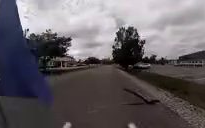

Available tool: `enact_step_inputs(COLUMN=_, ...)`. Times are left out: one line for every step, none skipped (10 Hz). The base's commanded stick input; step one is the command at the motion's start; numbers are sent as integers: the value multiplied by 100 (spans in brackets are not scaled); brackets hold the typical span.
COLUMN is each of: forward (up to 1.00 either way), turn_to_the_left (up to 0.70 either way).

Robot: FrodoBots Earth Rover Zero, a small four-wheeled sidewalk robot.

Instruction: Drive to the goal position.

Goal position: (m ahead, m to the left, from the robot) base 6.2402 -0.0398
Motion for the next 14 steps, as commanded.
enact_step_inputs(forward=60, turn_to_the_left=0)
enact_step_inputs(forward=60, turn_to_the_left=0)
enact_step_inputs(forward=60, turn_to_the_left=0)
enact_step_inputs(forward=60, turn_to_the_left=0)
enact_step_inputs(forward=60, turn_to_the_left=0)
enact_step_inputs(forward=60, turn_to_the_left=0)
enact_step_inputs(forward=60, turn_to_the_left=0)
enact_step_inputs(forward=60, turn_to_the_left=0)
enact_step_inputs(forward=60, turn_to_the_left=0)
enact_step_inputs(forward=60, turn_to_the_left=0)
enact_step_inputs(forward=60, turn_to_the_left=0)
enact_step_inputs(forward=60, turn_to_the_left=0)
enact_step_inputs(forward=60, turn_to_the_left=0)
enact_step_inputs(forward=60, turn_to_the_left=0)
